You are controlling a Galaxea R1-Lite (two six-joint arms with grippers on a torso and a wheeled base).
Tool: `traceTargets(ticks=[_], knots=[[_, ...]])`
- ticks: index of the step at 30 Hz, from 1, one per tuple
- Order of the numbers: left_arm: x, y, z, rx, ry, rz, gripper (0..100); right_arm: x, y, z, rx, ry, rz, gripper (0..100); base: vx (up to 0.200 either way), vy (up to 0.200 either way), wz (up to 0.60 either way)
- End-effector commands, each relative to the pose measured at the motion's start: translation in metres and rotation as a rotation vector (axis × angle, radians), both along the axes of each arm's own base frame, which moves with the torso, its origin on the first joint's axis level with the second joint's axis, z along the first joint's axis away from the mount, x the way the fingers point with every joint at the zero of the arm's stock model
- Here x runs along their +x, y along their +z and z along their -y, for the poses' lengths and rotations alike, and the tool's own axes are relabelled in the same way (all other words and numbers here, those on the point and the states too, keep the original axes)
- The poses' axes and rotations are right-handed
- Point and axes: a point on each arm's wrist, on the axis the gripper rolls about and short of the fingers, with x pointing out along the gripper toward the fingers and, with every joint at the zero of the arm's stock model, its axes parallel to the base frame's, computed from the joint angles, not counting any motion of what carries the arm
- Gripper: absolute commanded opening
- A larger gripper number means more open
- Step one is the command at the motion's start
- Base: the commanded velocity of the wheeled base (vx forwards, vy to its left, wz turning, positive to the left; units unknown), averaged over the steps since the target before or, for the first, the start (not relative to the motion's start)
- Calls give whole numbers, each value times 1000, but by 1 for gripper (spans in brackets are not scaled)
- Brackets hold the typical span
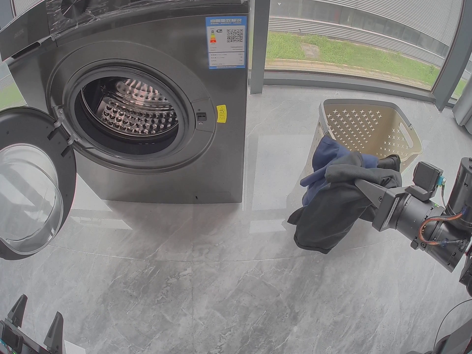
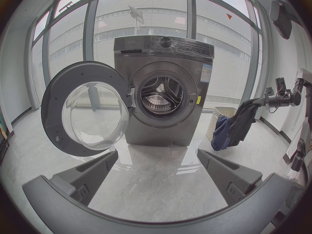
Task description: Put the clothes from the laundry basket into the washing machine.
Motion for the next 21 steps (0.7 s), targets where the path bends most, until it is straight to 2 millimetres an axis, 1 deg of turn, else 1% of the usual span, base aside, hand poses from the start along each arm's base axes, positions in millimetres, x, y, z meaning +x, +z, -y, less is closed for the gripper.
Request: traceTargets(ticks=[1,20,21], knots=[[0,-5,0,-1,2,0,100,0,0,0,-1,1,-1,0,0,200,0],[0,-4,0,-1,0,2,100,0,0,0,-1,1,-1,0,0,200,0],[0,-5,0,-1,2,0,100,0,0,0,-1,1,-1,0,0,0,0]])
